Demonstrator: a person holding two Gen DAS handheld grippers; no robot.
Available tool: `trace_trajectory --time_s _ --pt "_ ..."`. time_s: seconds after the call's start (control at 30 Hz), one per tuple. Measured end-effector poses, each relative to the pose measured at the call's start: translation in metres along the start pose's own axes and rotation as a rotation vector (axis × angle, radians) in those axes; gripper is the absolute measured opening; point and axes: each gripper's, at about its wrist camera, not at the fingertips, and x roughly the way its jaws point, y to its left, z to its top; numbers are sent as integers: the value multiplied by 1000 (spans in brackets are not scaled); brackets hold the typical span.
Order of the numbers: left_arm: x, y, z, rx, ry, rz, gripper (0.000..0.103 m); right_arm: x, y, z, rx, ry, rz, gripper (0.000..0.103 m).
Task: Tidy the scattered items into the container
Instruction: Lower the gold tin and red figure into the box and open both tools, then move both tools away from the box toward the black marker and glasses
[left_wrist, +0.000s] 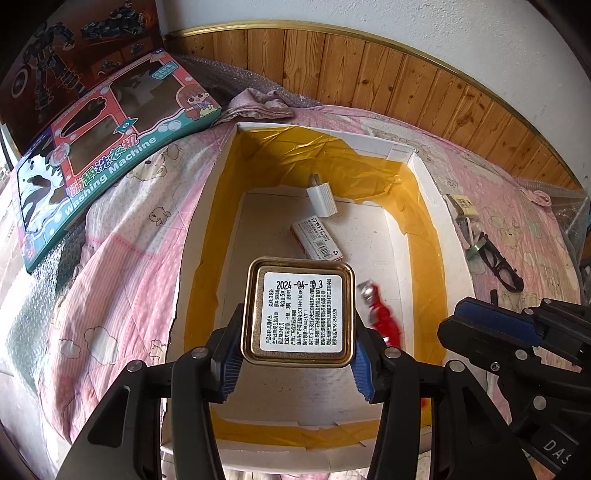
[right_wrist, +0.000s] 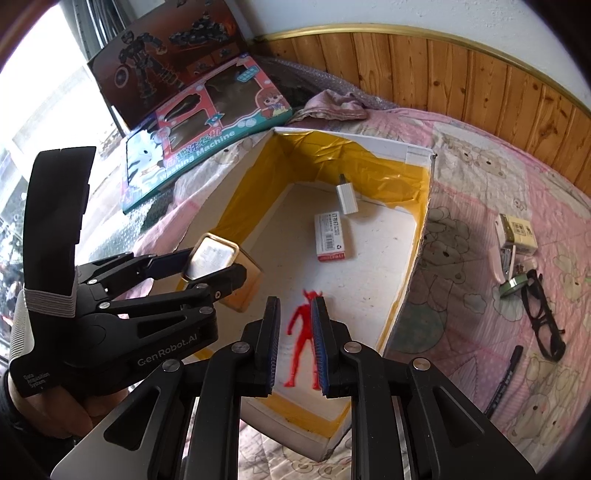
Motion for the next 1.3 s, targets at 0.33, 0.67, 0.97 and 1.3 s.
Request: trace_trajectory --time_s 0.33,0.67,0.97,1.3 --pt "-22 17 0 -48 -40 6 51 -14 1 -3 18 -22 24 19" --pt "-57 -2 -20 -40 -102 -3 51 -36 -14 -30 56 -82 51 22" --pt "-73 -29 -42 -33 -111 -30 51 -61 -28 -68 157 -125 92 24" --pt "-97 -67 -63 6 -132 -63 51 -100 -48 -105 242 -188 114 25"
